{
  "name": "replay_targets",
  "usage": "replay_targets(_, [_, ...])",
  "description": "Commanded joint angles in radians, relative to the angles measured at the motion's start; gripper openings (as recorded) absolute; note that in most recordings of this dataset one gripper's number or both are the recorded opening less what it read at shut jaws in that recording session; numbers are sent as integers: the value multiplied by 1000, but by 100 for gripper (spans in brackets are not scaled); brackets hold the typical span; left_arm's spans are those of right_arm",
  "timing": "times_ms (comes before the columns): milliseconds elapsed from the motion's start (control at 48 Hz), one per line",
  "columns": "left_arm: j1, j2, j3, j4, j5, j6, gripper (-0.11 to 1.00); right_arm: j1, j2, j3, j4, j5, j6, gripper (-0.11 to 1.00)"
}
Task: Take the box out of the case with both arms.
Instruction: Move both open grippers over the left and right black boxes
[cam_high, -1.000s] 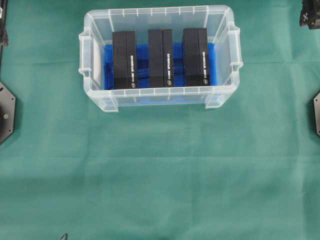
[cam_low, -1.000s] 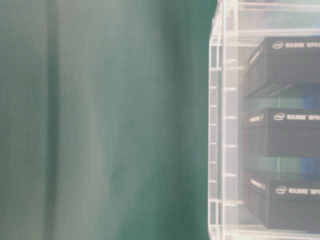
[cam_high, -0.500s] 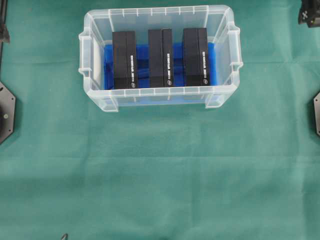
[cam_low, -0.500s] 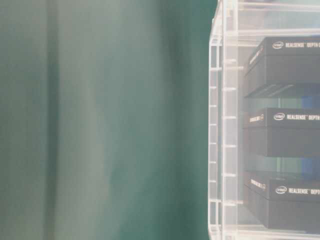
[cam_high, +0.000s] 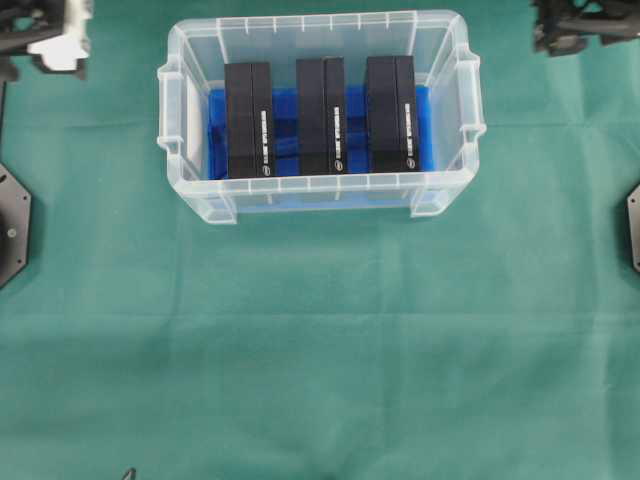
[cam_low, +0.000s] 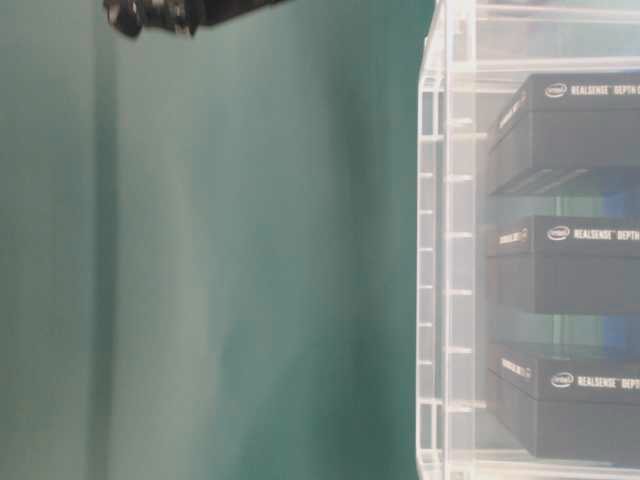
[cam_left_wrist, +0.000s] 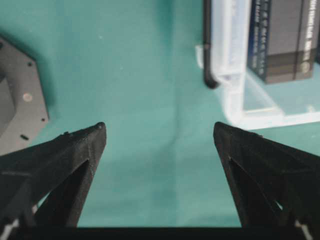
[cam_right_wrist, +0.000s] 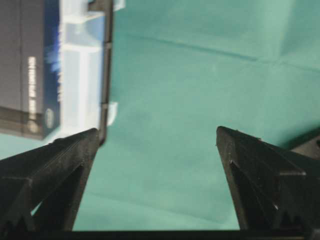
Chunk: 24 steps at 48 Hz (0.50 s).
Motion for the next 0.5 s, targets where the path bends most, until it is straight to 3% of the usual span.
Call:
replay_targets(0, [-15, 46, -67, 5, -2, 3, 91, 20, 41, -63, 0, -17, -2, 95])
replay_targets(479, [-72, 293, -299, 6, -2, 11, 91, 106, 278, -316, -3, -31, -5, 95])
